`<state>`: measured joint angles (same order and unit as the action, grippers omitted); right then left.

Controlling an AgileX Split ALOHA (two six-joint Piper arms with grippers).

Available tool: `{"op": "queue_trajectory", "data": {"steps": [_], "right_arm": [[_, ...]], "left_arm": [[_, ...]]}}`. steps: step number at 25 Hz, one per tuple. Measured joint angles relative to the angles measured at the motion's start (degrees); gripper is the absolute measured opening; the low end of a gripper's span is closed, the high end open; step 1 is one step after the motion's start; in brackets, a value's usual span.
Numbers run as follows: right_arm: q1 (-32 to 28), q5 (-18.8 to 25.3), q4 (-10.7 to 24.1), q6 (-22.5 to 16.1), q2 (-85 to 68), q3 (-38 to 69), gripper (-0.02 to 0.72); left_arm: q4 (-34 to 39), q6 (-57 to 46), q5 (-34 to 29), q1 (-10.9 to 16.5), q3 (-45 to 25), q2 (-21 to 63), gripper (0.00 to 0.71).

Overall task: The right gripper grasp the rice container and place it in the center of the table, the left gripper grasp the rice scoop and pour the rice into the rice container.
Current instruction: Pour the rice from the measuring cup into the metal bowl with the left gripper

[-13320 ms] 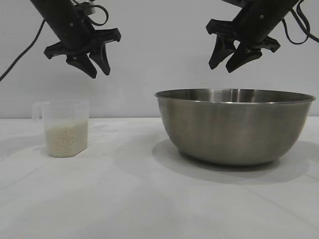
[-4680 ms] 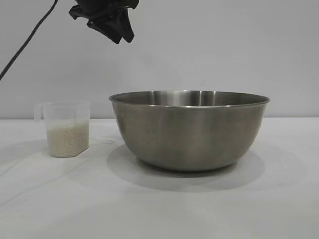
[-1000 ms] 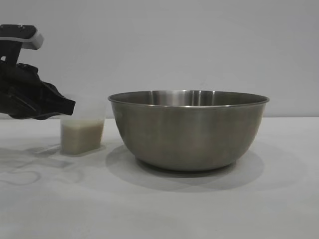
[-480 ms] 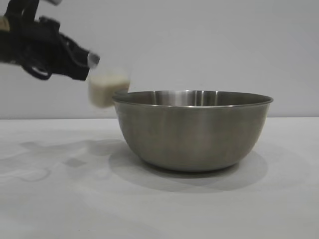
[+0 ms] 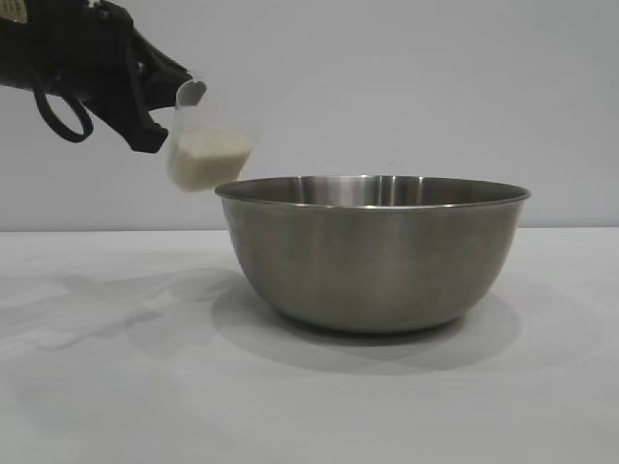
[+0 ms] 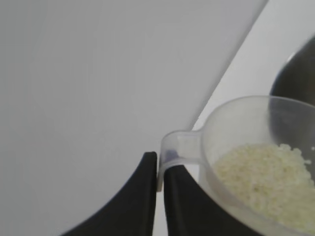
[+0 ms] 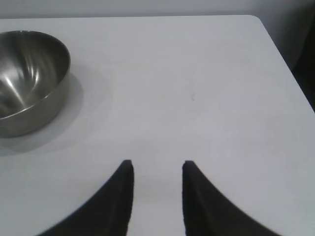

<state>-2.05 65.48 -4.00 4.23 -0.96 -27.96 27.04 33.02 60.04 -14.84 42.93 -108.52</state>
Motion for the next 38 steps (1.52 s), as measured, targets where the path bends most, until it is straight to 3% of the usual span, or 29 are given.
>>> {"op": "queue_trajectory", "data": {"steps": [16,31,38], "right_arm": [[0.0,0.0,0.0,0.0,0.0,0.0,0.232],[0.0,0.0,0.0,-0.04,0.0,0.0,0.232],[0.0,0.0,0.0,-0.04,0.0,0.0,0.232]], "left_arm": [[3.25,22.05,0.0,-7.6,6.73,0.55,0.0],[16.26,29.16,-9.52,-8.18,11.42,0.55,0.0],[21.98,37.24,-15.81,-8.18,13.4,0.55,0.0]]}}
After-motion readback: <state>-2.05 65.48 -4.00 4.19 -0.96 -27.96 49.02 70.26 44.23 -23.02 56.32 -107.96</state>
